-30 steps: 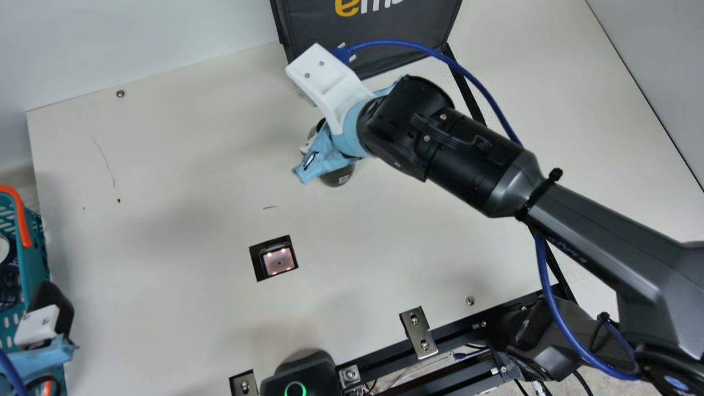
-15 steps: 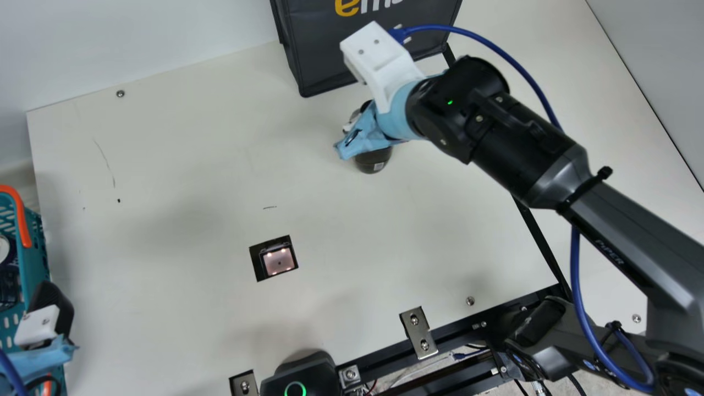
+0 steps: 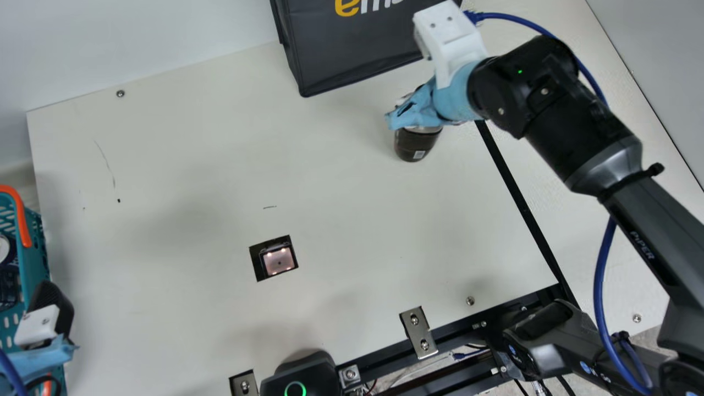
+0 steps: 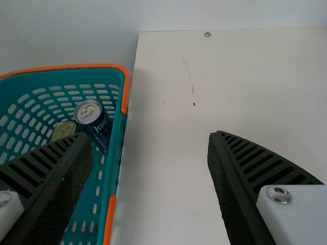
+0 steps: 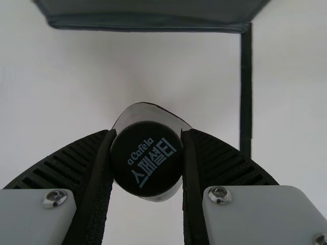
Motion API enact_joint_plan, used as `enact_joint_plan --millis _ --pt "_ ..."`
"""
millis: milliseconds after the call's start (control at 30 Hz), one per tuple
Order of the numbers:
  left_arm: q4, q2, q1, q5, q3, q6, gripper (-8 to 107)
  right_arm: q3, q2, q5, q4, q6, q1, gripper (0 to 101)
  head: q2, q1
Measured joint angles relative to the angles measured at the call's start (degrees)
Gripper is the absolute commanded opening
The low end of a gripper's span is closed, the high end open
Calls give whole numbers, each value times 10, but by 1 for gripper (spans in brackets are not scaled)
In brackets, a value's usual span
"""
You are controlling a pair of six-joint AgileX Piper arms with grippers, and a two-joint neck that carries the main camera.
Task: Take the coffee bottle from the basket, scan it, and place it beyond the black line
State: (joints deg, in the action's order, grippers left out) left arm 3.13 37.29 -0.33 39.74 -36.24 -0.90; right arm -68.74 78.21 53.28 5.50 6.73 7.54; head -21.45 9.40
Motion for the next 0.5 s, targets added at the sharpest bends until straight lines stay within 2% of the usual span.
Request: enact_joint_plan --millis 500 --pt "0 0 0 0 0 0 90 -11 14 -7 -40 -76 -172 0 0 0"
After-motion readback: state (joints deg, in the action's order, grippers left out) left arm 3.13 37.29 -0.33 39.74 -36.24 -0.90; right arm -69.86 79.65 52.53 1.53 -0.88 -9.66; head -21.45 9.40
